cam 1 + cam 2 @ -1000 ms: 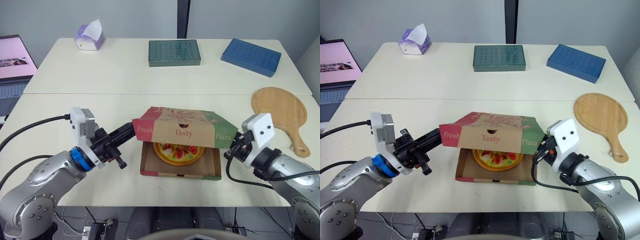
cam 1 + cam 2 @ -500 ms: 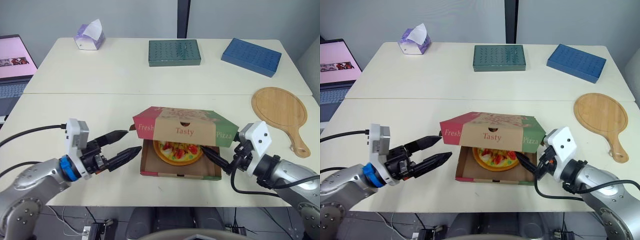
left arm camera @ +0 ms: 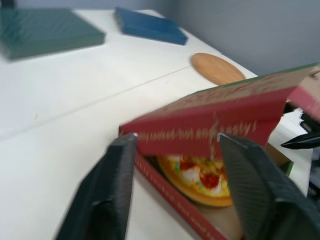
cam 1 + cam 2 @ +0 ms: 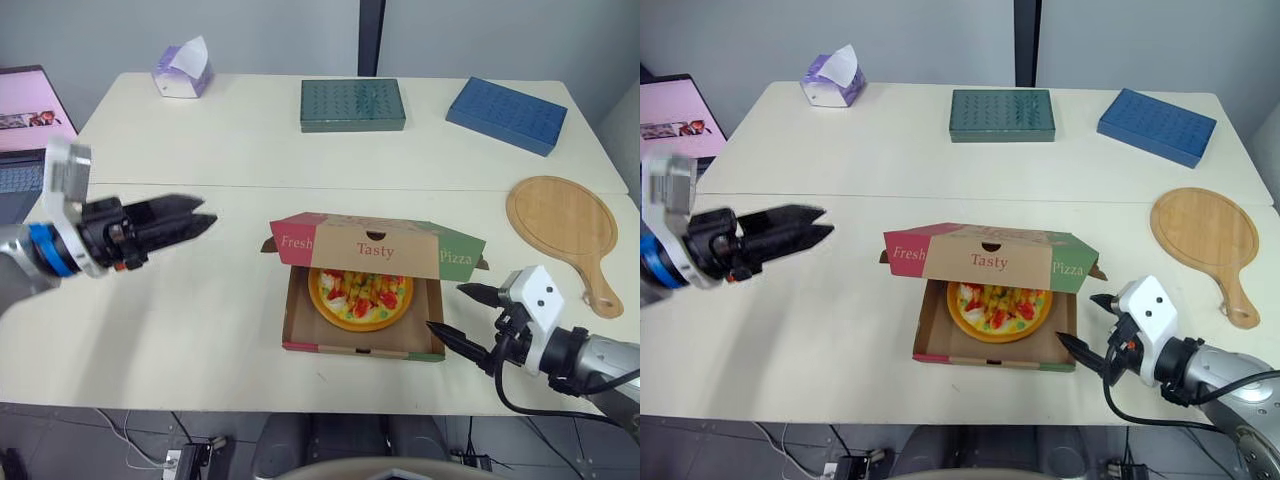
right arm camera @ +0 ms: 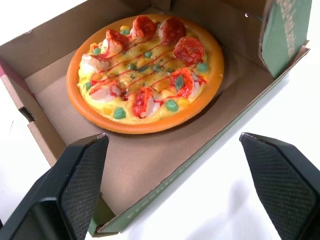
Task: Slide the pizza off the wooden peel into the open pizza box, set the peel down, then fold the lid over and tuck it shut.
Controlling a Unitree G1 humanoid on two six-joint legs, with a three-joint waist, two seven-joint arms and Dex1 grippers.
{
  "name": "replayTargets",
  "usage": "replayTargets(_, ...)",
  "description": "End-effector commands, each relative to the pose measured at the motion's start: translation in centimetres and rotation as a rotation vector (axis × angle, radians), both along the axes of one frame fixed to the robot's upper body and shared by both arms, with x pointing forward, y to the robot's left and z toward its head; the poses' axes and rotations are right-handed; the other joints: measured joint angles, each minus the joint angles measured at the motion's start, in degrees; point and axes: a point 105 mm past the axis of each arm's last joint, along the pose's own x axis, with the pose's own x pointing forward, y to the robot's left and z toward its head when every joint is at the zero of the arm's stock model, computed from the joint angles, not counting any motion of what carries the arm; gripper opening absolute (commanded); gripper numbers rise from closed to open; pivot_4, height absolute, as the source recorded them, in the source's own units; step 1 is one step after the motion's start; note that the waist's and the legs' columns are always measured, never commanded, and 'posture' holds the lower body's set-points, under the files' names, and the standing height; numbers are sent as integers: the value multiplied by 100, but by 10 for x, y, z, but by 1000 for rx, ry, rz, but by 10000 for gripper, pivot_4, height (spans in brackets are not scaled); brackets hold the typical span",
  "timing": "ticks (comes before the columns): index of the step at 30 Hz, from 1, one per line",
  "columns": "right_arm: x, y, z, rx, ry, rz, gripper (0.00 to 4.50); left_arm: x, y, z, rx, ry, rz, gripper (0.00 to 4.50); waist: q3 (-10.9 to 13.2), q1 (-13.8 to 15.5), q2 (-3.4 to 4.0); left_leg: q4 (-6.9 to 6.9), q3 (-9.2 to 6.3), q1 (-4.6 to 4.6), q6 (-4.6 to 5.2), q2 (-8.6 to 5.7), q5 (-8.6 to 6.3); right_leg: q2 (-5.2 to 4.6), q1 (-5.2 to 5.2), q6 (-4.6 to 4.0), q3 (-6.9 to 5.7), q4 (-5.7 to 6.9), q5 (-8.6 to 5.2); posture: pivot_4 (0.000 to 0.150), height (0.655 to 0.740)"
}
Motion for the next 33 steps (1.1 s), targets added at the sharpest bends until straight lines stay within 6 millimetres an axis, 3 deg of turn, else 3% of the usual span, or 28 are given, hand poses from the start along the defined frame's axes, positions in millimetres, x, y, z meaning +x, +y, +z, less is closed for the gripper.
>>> replayTargets(1, -1, -2, 4, -4, -38, 23, 35752, 7, -24, 20, 55, -75, -155, 12762, 1, -5, -2, 0, -2, -2, 0, 2, 0, 2, -2, 0, -2, 1, 0, 1500, 7400)
replayTargets(5, -2, -10, -2, -33, -32, 25, 21481, 15, -58, 20, 114, -101, -359, 385, 1, -7, -2, 4, 0, -3, -1, 2, 1, 4, -1, 0, -2, 4, 0, 1500, 7400)
replayTargets(11, 4, -34, 2, -136, -100, 20, 533, 21, -100, 10, 195, -106, -602, 0, 3, -38, -5, 8, 4, -8, -1, 5, 1, 8, -5, 1, 1, 7, 0, 1500, 7400)
replayTargets(15, 4, -46, 13, -204, -204, 70, 213, 19, -111, -4, 262, -89, -706, 0, 3, -45, -5, 10, 4, -9, -1, 4, 1, 8, -4, 1, 1, 6, 0, 1500, 7400)
replayTargets(22, 4, -57, 19, -266, -153, 149, 213, 5, -118, -25, 305, -29, -786, 0, 4, -52, -7, 15, 1, -10, -1, 4, 1, 8, -2, 2, 1, 7, 0, 1500, 7400)
replayTargets(26, 9, -47, 25, -248, -131, 200, 213, -2, -110, -45, 382, -7, -795, 0, 4, -59, -7, 14, -2, -9, 0, 6, 1, 8, -1, 1, 0, 8, 0, 1500, 7400)
replayTargets(33, 9, -26, 21, -197, -71, 288, 213, -8, -109, -50, 378, 2, -784, 0, 5, -16, -8, 22, -8, -18, 0, 3, 1, 7, -2, 1, -3, 7, 0, 1500, 7400)
